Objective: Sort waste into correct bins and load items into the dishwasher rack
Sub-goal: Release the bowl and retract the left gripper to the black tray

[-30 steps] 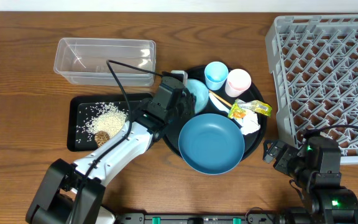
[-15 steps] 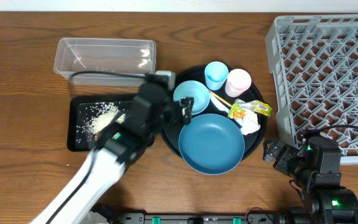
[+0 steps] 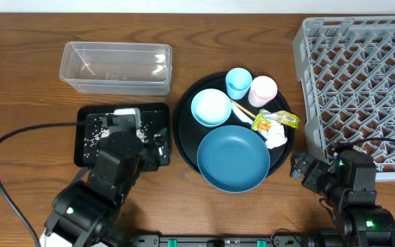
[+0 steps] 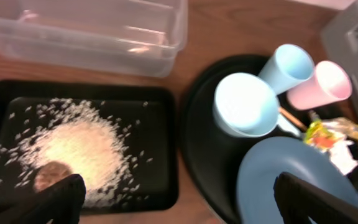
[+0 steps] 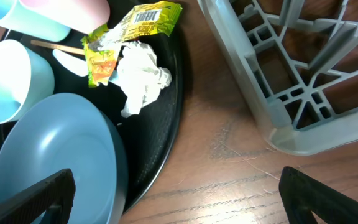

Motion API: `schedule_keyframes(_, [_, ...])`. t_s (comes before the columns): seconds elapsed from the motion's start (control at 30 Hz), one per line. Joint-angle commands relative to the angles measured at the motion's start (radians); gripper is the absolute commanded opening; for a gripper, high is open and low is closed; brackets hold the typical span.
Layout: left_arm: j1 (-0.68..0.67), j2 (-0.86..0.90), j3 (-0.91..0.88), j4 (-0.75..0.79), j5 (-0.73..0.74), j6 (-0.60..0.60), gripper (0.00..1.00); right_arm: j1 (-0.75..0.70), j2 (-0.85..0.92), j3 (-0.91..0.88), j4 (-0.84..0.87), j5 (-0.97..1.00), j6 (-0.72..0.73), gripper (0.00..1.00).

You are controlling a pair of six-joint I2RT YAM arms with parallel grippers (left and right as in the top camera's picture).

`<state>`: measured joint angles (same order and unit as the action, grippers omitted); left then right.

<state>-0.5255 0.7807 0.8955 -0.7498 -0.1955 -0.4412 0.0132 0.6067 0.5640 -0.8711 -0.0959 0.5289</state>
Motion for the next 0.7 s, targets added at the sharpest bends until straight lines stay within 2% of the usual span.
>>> schedule_keyframes(0.0, [0.003, -0.004, 0.016, -0.031, -0.045, 0.006, 0.98, -0.006, -0.002, 0.016, -0.002, 0.011, -0.014, 0.99])
schedule_keyframes(0.47, [0.003, 0.017, 0.015, -0.061, -0.045, 0.006, 0.98, -0.006, -0.002, 0.016, 0.000, 0.017, -0.018, 0.99])
schedule_keyframes(0.67, [0.003, 0.017, 0.015, -0.061, -0.045, 0.006, 0.98, -0.006, -0.002, 0.016, -0.013, 0.144, -0.037, 0.99])
